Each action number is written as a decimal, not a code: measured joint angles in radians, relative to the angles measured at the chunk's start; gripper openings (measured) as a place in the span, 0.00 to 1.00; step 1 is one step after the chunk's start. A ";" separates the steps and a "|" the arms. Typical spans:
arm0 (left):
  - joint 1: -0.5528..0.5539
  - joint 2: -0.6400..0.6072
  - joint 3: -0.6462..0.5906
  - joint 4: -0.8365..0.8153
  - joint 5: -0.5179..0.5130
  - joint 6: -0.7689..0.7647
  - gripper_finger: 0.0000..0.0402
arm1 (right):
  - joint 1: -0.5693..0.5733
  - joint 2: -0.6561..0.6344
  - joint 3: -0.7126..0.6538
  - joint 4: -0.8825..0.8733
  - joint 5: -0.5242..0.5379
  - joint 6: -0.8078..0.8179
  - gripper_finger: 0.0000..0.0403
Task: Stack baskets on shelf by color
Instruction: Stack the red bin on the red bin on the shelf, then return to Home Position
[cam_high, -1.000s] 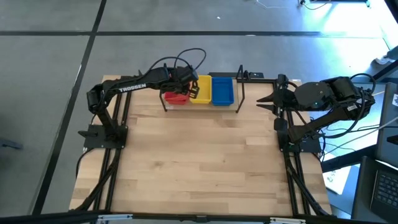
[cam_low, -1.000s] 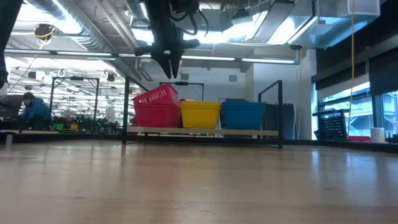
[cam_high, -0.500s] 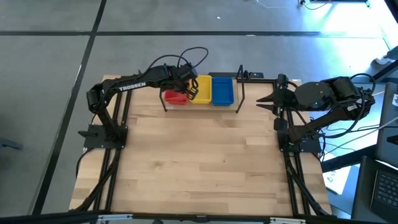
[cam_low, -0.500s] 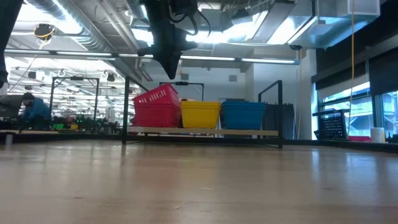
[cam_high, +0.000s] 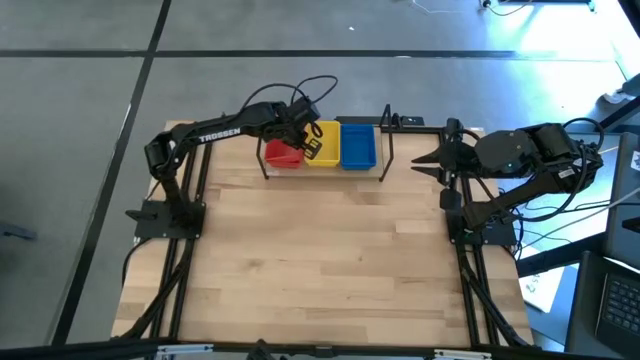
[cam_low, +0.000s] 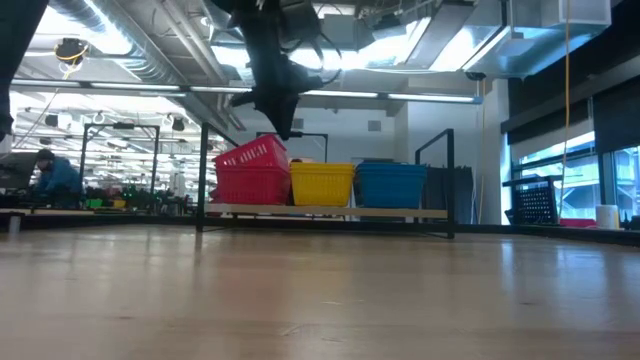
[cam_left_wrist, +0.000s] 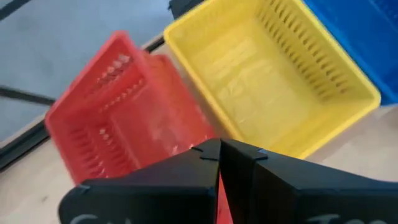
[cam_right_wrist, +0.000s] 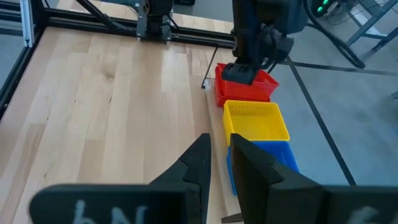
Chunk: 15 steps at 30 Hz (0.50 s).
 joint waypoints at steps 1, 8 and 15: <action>0.001 0.006 0.000 0.007 -0.002 0.000 0.00 | 0.000 0.000 0.000 0.001 0.000 0.000 0.15; 0.006 0.031 0.000 -0.023 0.002 0.006 0.00 | 0.000 0.000 0.000 0.003 0.006 0.001 0.15; -0.010 0.038 0.024 0.038 0.013 0.041 0.00 | 0.000 0.000 0.000 0.004 0.007 0.003 0.15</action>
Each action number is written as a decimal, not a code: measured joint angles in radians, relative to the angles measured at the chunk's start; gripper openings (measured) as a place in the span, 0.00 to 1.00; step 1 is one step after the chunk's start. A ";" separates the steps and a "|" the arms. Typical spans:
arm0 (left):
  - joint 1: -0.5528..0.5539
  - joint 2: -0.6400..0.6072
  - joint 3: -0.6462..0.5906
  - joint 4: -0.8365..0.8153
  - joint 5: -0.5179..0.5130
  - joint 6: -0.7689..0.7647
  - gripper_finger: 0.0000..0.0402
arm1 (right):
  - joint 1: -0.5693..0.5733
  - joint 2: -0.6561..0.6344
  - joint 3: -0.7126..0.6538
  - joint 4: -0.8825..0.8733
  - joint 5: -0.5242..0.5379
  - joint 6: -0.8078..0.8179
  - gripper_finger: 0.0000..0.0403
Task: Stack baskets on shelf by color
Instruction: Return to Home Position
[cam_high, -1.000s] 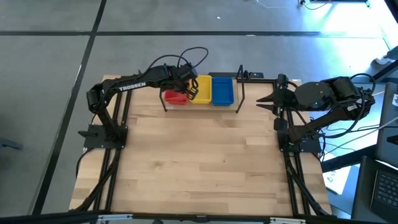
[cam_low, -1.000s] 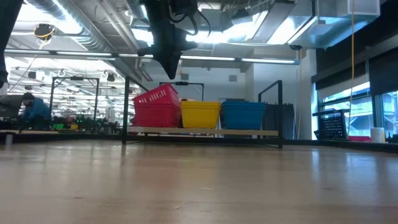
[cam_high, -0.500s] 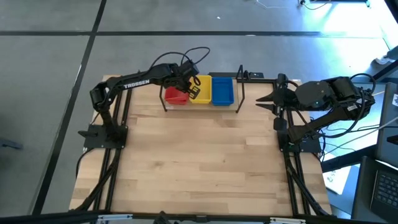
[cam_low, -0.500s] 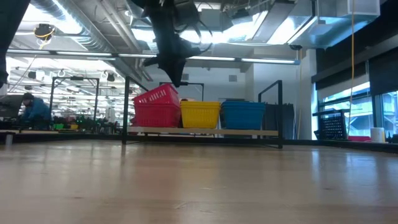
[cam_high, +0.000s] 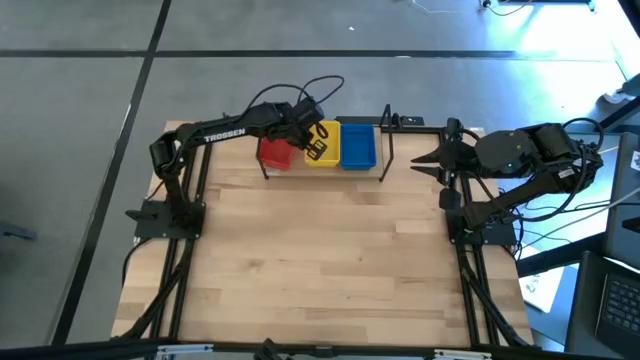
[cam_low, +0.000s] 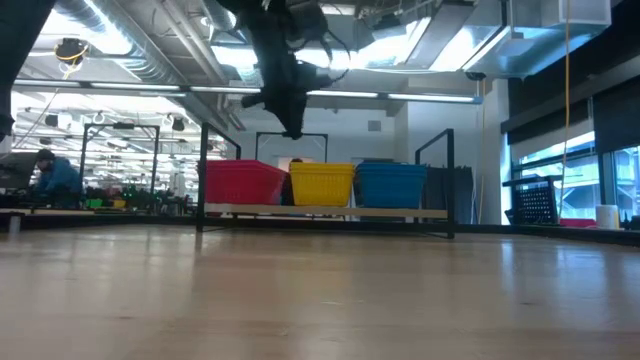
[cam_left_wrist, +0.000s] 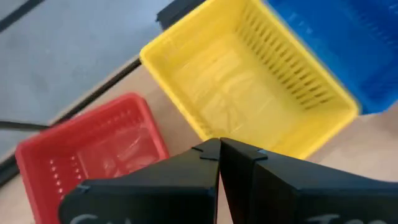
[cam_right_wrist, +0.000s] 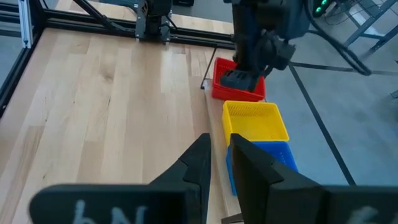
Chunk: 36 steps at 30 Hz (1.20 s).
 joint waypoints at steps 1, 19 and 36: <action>-0.003 0.000 0.014 -0.004 0.002 0.010 0.00 | 0.000 0.000 0.000 0.000 0.000 0.000 0.15; -0.141 -0.001 0.405 -0.231 0.066 0.323 0.00 | 0.000 0.000 0.000 -0.019 -0.103 -0.007 0.15; -0.299 -0.129 0.580 -0.526 0.009 0.372 0.00 | 0.000 -0.077 0.000 -0.020 0.078 -0.002 0.01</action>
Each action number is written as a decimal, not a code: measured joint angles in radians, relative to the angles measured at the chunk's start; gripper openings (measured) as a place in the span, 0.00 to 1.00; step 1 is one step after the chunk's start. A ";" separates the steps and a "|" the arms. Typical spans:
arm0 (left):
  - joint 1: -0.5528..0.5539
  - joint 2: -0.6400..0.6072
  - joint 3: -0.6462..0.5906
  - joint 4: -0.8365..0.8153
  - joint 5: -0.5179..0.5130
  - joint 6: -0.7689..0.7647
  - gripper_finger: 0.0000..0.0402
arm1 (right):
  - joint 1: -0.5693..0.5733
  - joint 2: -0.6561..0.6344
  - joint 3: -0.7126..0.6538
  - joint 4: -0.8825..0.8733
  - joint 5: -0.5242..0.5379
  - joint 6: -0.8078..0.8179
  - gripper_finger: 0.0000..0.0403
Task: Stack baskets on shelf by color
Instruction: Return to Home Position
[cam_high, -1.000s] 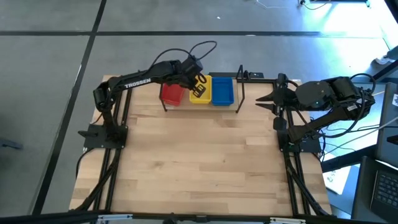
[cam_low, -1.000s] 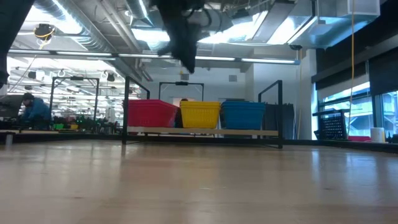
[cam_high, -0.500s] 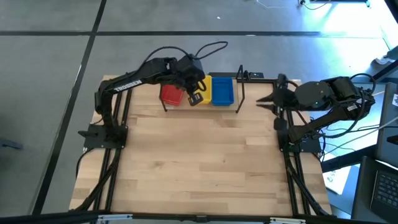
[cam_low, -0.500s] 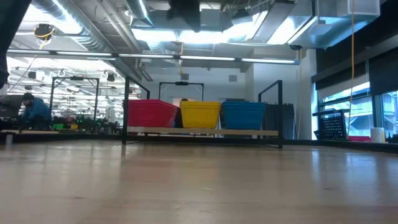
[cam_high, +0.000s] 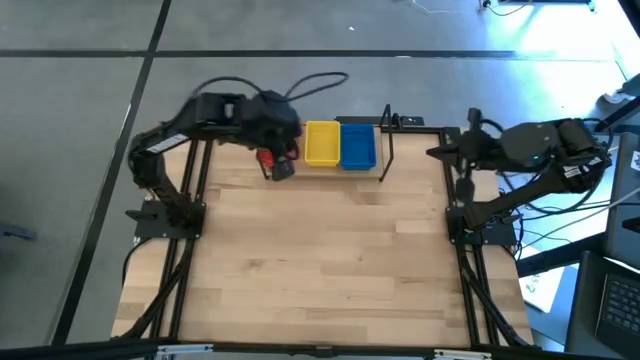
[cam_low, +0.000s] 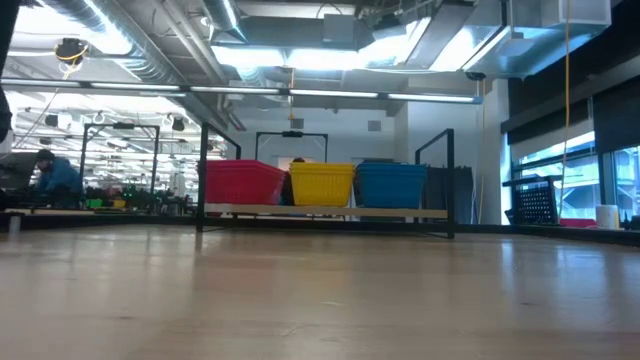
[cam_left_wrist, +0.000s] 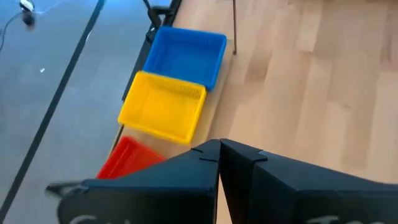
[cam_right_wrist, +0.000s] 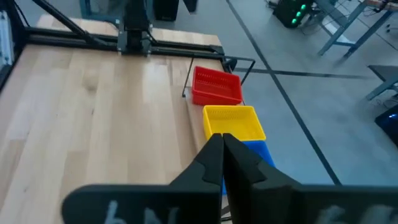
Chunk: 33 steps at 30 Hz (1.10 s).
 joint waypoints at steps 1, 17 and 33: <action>-0.003 -0.016 0.000 -0.016 -0.001 -0.002 0.00 | 0.000 -0.012 0.000 -0.001 -0.004 0.002 0.00; -0.108 -0.481 -0.409 0.050 -0.071 -0.178 0.00 | 0.001 -0.310 -0.266 0.095 -0.077 0.130 0.00; -0.163 -1.097 -1.054 0.455 -0.105 -0.215 0.00 | 0.001 -0.748 -0.746 0.429 -0.105 0.126 0.00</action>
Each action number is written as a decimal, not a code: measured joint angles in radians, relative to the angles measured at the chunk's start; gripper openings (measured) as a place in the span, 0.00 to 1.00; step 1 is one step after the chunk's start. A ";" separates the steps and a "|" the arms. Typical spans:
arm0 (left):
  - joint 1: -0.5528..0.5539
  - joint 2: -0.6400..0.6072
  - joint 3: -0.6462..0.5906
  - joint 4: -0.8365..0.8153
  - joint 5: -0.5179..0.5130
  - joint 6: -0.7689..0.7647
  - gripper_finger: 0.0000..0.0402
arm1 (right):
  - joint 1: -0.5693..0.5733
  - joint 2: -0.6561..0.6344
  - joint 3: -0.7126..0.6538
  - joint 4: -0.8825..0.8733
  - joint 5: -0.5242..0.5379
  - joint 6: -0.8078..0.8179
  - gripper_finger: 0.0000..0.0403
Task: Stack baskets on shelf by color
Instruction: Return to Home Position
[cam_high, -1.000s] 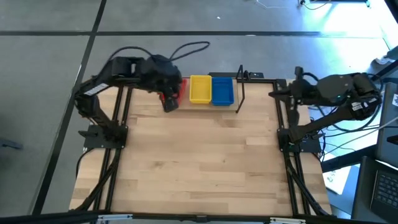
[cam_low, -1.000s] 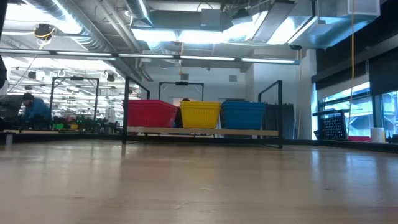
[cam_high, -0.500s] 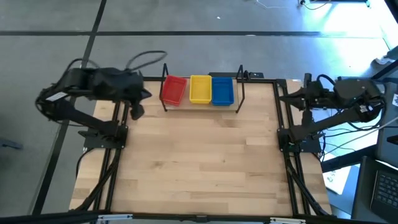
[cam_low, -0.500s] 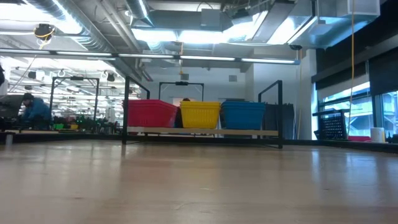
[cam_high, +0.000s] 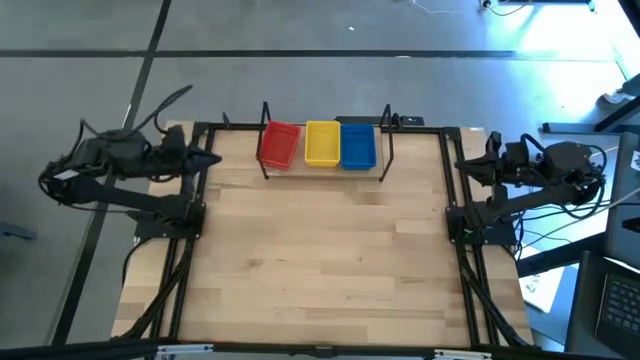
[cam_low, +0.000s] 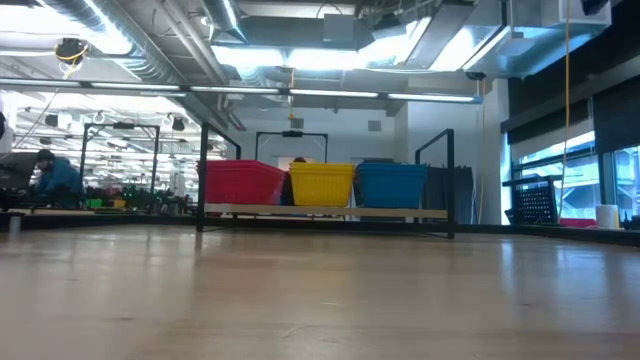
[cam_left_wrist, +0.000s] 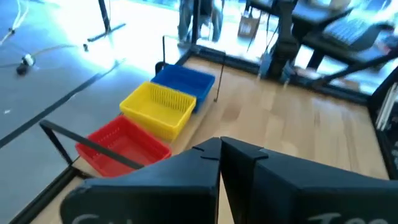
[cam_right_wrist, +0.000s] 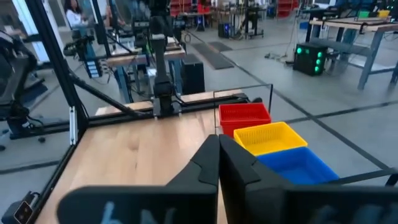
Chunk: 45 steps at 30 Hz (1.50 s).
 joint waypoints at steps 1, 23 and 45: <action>0.000 -0.035 -0.032 0.025 0.000 0.000 0.00 | 0.000 -0.021 -0.020 0.008 0.000 0.000 0.00; 0.001 -0.549 -0.369 0.153 0.008 0.024 0.00 | -0.001 -0.309 -0.282 0.101 -0.050 0.024 0.00; 0.001 -0.575 -0.734 0.601 0.112 0.134 0.00 | 0.000 -0.308 -0.576 0.443 -0.107 0.052 0.00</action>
